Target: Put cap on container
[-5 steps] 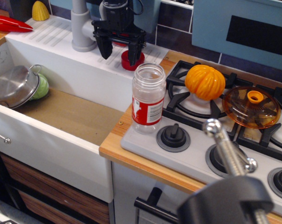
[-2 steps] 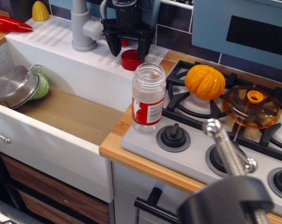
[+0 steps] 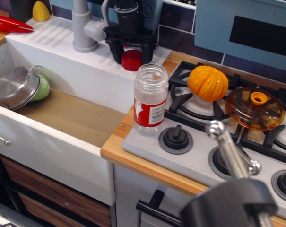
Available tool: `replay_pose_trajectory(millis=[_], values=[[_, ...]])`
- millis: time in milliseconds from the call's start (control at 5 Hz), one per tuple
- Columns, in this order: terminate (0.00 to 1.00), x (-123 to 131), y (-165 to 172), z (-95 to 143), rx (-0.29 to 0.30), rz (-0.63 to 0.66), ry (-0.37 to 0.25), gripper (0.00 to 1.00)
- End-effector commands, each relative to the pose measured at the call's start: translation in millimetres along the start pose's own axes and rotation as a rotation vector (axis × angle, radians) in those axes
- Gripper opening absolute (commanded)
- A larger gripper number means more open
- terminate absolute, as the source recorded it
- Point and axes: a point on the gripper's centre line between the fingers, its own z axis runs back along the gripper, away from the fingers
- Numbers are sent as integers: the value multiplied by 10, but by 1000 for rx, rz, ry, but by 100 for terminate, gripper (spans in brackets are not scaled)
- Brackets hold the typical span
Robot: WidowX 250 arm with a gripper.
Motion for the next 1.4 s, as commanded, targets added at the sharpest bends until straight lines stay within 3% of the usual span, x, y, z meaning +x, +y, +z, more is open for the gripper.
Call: replay_pose_trajectory(millis=[0, 200, 600, 800, 1200], values=[[0, -5, -24, 580, -26, -77, -97, 0], [0, -188, -254, 1071, -86, -124, -114, 0], [0, -393, -802, 1749, -165, -168, -79, 0], [0, -590, -1057, 1935, -189, -228, 9, 0], [0, -1048, -1117, 1817, -171, -350, 88, 0]])
